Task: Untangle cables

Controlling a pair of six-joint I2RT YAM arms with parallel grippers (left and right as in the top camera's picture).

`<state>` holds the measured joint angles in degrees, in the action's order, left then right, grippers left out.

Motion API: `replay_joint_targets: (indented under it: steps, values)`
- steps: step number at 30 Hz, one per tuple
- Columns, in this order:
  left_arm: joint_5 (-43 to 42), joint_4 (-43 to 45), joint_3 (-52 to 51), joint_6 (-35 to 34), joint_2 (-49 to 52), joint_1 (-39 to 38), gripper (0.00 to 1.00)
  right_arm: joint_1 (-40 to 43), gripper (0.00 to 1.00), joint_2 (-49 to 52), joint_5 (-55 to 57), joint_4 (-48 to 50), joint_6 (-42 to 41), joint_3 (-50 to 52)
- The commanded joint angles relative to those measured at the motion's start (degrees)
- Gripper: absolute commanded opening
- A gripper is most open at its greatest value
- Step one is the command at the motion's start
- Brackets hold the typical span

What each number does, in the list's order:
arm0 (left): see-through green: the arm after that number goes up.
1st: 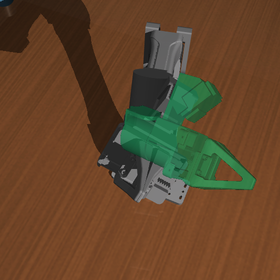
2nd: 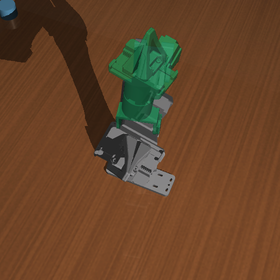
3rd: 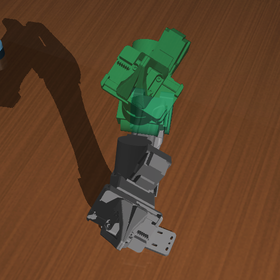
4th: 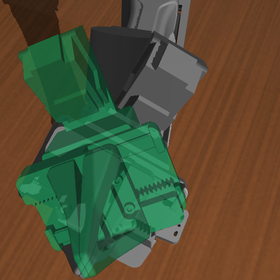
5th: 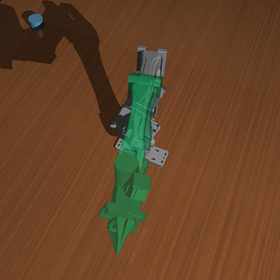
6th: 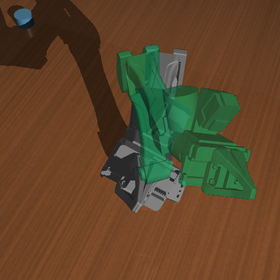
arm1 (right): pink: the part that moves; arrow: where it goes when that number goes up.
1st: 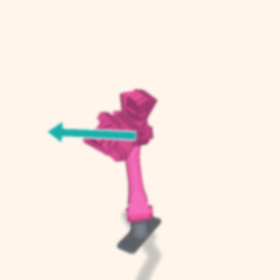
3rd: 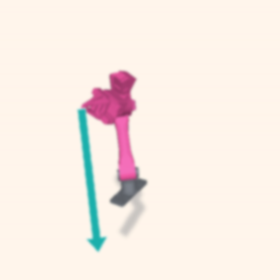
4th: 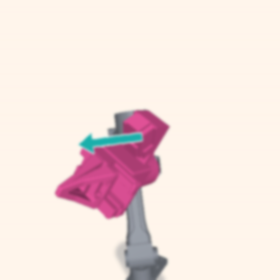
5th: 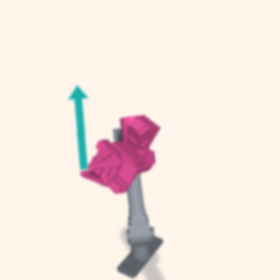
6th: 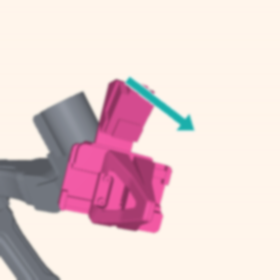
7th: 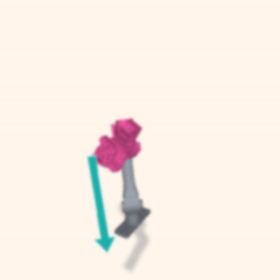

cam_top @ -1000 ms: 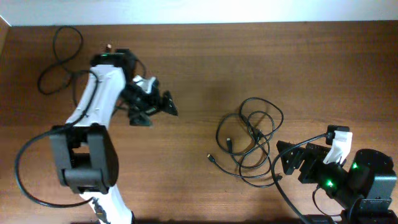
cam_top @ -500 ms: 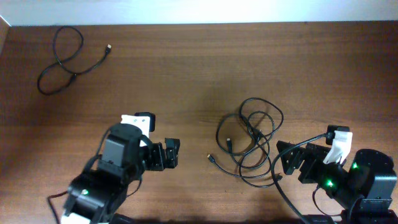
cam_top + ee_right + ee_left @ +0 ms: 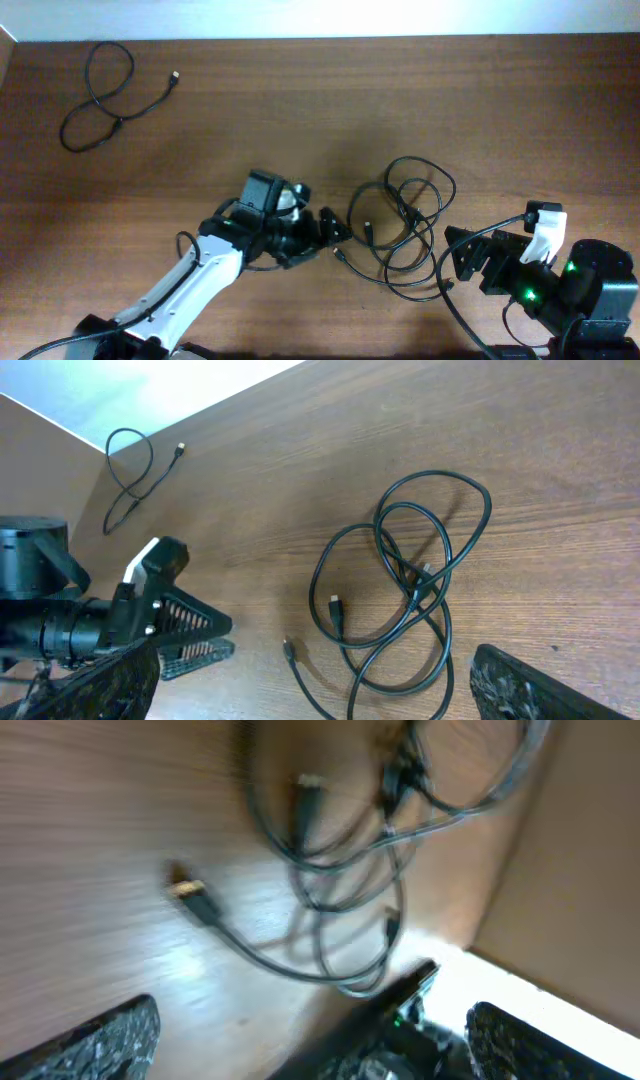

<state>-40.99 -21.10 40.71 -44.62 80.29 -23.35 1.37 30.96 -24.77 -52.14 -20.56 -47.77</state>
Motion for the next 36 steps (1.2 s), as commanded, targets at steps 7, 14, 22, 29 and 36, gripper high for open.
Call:
replay_joint_targets:
  steps: [7,14,22,29,36]
  values:
    - [3.37,13.92,0.15,2.05,0.33,-14.86,0.99,0.22,0.99,-0.26,-0.09,0.20,0.81,-0.13]
    - [14.91,-1.79,0.15,2.47,0.33,-14.86,0.99,0.22,0.98,-0.26,-0.09,1.38,0.63,-0.13]
    - [15.32,-5.11,0.15,2.45,0.33,-17.20,0.99,0.20,0.64,12.98,2.91,3.34,-0.31,-0.13]
    - [18.16,-2.95,0.15,2.45,0.33,-18.27,0.99,0.28,0.47,47.58,3.02,12.57,-5.38,-0.15]
    - [19.93,-2.95,0.15,2.45,0.33,-18.27,0.99,-1.22,0.41,55.98,13.40,24.79,-23.45,-0.13]
